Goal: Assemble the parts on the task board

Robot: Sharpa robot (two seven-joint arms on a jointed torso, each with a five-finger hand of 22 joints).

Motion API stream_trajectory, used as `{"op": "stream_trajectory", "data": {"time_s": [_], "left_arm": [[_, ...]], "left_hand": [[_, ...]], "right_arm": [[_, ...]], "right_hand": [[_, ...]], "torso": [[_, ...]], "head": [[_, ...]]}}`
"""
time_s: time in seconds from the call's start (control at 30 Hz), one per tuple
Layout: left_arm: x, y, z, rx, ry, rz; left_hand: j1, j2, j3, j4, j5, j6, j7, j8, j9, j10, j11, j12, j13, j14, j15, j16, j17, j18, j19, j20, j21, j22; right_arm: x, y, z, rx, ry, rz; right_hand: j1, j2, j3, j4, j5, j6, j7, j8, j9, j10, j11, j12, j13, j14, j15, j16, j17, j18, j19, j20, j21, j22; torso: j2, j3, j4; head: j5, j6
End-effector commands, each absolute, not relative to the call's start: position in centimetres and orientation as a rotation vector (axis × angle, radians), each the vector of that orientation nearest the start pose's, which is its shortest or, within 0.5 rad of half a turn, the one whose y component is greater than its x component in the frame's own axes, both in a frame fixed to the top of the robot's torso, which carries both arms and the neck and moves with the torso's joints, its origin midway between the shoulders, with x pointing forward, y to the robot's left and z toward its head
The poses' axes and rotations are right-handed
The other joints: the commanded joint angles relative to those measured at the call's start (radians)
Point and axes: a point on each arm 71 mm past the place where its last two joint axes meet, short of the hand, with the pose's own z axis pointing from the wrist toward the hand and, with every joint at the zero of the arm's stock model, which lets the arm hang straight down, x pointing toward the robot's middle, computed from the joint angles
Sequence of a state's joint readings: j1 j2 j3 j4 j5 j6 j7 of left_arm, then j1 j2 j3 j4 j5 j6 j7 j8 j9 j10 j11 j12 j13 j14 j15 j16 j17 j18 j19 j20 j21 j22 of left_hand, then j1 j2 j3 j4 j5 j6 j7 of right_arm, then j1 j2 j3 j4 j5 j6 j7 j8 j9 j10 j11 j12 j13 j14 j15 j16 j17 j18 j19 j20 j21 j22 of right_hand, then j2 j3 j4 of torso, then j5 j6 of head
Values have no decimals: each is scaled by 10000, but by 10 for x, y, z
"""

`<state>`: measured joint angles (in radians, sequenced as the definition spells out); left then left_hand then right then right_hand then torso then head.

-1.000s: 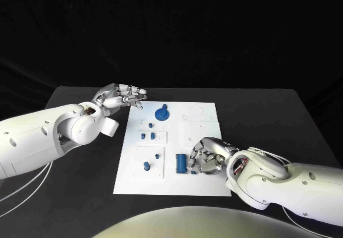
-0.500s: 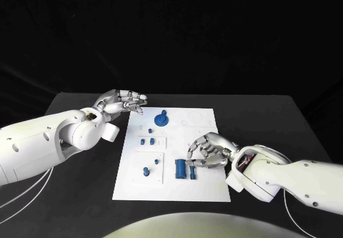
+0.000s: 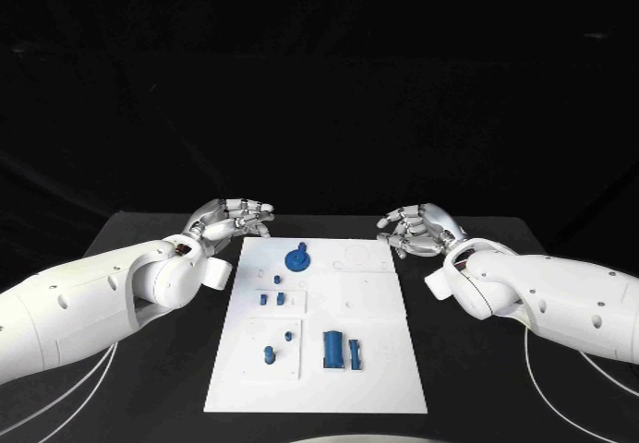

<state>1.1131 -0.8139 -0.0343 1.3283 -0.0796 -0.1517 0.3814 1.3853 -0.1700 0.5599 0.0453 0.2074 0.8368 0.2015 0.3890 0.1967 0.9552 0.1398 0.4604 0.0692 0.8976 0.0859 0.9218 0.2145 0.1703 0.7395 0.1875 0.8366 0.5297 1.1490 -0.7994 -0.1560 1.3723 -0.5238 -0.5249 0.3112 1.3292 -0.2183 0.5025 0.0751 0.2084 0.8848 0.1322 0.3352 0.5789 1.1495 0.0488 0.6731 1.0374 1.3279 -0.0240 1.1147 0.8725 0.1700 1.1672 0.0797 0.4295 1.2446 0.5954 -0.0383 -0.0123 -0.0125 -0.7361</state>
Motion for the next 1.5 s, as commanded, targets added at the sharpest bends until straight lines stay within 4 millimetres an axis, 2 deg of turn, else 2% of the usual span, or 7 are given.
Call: {"op": "stream_trajectory", "data": {"time_s": [0.03,0.17,0.2,0.43,0.47,0.5,1.5], "left_arm": [[509,249,-229,-11413,13613,-15093],[514,246,-230,-11454,13207,-14897],[511,244,-233,-11294,14347,-14921],[507,237,-233,-11401,14083,-14663],[506,236,-233,-11429,14014,-14594],[504,234,-233,-11459,13938,-14516],[462,192,-224,-12089,12178,-12289]], "left_hand": [[-38,60,177,62,20,26,64,38,15,113,56,-365,-65,-83,41,-828,-307,62,-291,57,-375,-166],[-208,-112,629,231,-2,-308,126,-100,-3,238,230,-1692,-74,-130,351,-3283,-915,41,-711,442,-1902,-1088],[-4251,1700,-5599,-453,-2074,-8368,-2015,-3890,-1967,-9552,-1398,-4604,-692,-8976,-859,-9218,-2145,-1703,-7395,-1875,-8366,-5297],[-6528,1700,-5599,-453,-2074,-8368,-2015,-3890,-1967,-9552,-1398,-4604,-692,-8976,-859,-9218,-2145,-1703,-7395,-1875,-8366,-5297],[-6814,1700,-5599,-453,-2074,-8368,-2015,-3890,-1967,-9552,-1398,-4604,-692,-8976,-859,-9218,-2145,-1703,-7395,-1875,-8366,-5297],[-13853,1700,-5599,-453,-2074,-8368,-2015,-3890,-1967,-9552,-1398,-4604,-692,-8976,-859,-9218,-2145,-1703,-7395,-1875,-8366,-5297],[-13853,1700,-5599,-453,-2074,-8368,-2015,-3890,-1967,-9552,-1398,-4604,-692,-8976,-859,-9218,-2145,-1703,-7395,-1875,-8366,-5297]], "right_arm": [[504,-243,-243,8176,14340,11730],[519,-246,-245,8576,14025,11976],[514,-245,-246,7706,14630,10758],[506,-235,-243,8439,14147,11158],[504,-232,-242,8634,14023,11254],[501,-230,-241,8853,13887,11355],[462,-192,-224,12089,12178,12289]], "right_hand": [[31,-51,420,-61,-269,-134,188,-356,-224,-452,168,-1591,-1633,-1063,176,-2399,-2174,96,-538,196,-1020,-695],[142,184,881,-381,-795,82,271,-606,-457,-386,258,-2930,-3400,-1246,297,-4090,-2900,88,-819,308,-1679,-1337],[-3885,2183,-5025,-751,-2084,-8848,-1322,-3352,-5789,-3755,-488,-6731,-10374,-4811,240,-11147,-8725,-1700,-4016,-797,-4295,-4575],[-6044,2183,-5025,-751,-2084,-8848,-1322,-3352,-5789,-11495,-488,-6731,-10374,-13279,240,-11147,-8725,-1700,-11672,-797,-4295,-12446],[-13292,2183,-5025,-751,-2084,-8848,-1322,-3352,-5789,-11495,-488,-6731,-10374,-13279,240,-11147,-8725,-1700,-11672,-797,-4295,-12446],[-13292,2183,-5025,-751,-2084,-8848,-1322,-3352,-5789,-11495,-488,-6731,-10374,-13279,240,-11147,-8725,-1700,-11672,-797,-4295,-12446],[-13292,2183,-5025,-751,-2084,-8848,-1322,-3352,-5789,-11495,-488,-6731,-10374,-13279,240,-11147,-8725,-1700,-11672,-797,-4295,-12446]], "torso": [[-159,58,-9],[-170,136,-32],[-120,60,-10],[-237,156,29],[-267,181,40],[-302,209,51],[-512,383,123]], "head": [[20,262],[101,411],[53,297],[74,613],[80,696],[86,790],[125,1361]]}}
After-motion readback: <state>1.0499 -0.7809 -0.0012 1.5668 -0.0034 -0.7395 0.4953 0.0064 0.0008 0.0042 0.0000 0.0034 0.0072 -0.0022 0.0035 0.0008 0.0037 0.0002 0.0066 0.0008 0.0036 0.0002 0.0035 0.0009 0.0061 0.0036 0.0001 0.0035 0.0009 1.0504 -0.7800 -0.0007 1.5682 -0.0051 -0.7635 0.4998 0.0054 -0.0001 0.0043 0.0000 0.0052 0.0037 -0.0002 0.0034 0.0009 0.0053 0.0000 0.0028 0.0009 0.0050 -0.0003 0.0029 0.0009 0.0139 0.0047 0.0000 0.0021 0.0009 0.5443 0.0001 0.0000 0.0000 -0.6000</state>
